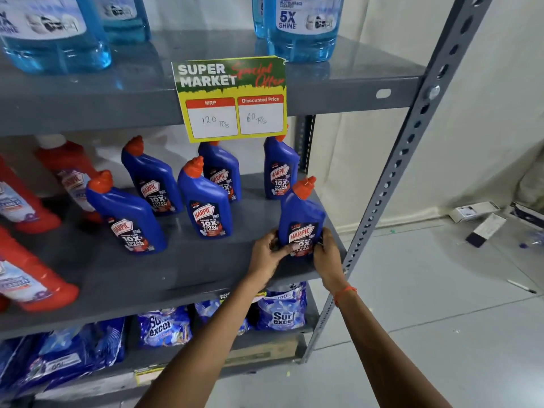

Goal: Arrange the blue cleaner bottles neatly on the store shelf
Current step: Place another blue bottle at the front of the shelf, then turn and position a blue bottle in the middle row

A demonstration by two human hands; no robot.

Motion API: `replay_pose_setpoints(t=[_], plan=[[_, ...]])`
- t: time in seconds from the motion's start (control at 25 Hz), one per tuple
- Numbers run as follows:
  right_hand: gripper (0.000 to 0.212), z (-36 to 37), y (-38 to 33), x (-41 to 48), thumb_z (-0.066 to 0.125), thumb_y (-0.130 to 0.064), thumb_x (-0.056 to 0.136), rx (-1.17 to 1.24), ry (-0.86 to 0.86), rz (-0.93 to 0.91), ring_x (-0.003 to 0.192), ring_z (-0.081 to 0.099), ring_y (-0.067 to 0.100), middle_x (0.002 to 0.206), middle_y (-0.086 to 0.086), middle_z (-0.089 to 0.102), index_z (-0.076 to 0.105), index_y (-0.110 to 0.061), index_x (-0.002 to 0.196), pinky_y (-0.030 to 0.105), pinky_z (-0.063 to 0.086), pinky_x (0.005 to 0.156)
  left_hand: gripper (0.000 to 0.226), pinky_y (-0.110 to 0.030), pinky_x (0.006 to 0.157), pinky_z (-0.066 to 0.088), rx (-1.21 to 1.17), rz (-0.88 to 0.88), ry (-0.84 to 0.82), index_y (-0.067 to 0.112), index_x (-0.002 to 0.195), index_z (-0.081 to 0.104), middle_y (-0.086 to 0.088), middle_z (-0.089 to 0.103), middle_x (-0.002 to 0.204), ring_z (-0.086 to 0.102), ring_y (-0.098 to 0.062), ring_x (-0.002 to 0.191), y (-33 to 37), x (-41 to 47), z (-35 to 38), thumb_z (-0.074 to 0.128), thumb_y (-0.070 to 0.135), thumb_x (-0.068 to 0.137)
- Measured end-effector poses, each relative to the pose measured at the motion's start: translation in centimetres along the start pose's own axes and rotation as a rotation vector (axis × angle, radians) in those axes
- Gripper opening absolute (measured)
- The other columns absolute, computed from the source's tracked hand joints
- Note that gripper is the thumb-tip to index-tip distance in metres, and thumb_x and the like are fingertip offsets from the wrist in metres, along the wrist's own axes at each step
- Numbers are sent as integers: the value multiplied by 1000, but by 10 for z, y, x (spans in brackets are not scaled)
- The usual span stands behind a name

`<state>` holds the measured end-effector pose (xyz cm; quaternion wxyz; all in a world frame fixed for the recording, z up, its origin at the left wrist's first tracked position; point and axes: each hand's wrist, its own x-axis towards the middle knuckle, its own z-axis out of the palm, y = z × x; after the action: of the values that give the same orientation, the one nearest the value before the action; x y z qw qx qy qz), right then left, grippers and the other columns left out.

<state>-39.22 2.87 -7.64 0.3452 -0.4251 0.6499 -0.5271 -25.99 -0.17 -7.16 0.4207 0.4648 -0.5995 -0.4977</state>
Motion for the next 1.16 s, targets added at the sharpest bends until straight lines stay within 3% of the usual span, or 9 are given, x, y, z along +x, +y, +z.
replay_pose_setpoints(t=[0.08,0.24,0.4,0.48,0.64,0.76,0.88,1.04,1.16], plan=[[33,-3,-2,-5,31,11,87,-11,1,-3,87,57,21,100,10,59,45,-3,114,20,51,68,42,-6,68,49,11,-7,4,3,114,58,-10,66,103,61,13,72,2,-7,3,72,5,75],[31,-7,-7,-15,31,10,88,28,-1,-4,90,56,21,101,10,58,46,-2,112,17,50,65,41,-6,68,50,12,-3,23,2,113,58,-19,67,109,62,10,76,8,-18,6,72,6,75],[43,1,-30,-27,35,9,88,122,163,23,109,54,23,126,16,55,39,-6,128,26,49,86,62,-21,91,48,105,18,-29,9,130,45,-7,61,123,58,-14,110,19,-23,1,73,14,75],[54,10,-52,-38,37,9,87,126,341,-90,130,40,19,143,13,40,30,-8,137,22,37,104,74,-20,103,37,186,105,-19,16,140,31,4,48,137,43,-8,127,26,-26,-7,71,21,78],[56,35,-103,-66,34,10,82,68,467,-515,137,25,12,145,17,32,31,-2,137,8,24,110,60,-23,111,33,192,381,254,13,137,37,3,44,141,40,-6,131,61,-32,-31,64,16,83],[57,73,-125,-62,33,6,80,-27,306,-712,138,26,12,143,15,35,33,-3,136,22,26,115,55,-19,107,37,69,412,494,11,136,37,0,46,139,42,0,127,75,-29,-63,59,5,86],[55,117,-120,-43,35,0,83,-53,88,-594,132,32,15,141,17,38,33,-5,137,6,22,109,68,-29,113,30,201,234,588,16,144,17,-8,31,150,32,-14,137,52,-17,-105,55,9,88],[57,154,-79,-8,41,4,86,-245,-189,-222,133,35,33,141,20,38,24,-6,140,44,34,112,76,-43,115,27,295,5,416,8,145,8,-15,23,153,26,-28,140,19,3,-140,55,28,89],[61,160,-70,4,43,4,85,-330,-362,-120,130,41,37,141,20,42,23,-6,141,50,36,109,64,-42,108,32,375,-79,278,6,141,20,-17,39,145,38,-32,132,12,13,-150,54,22,90]])
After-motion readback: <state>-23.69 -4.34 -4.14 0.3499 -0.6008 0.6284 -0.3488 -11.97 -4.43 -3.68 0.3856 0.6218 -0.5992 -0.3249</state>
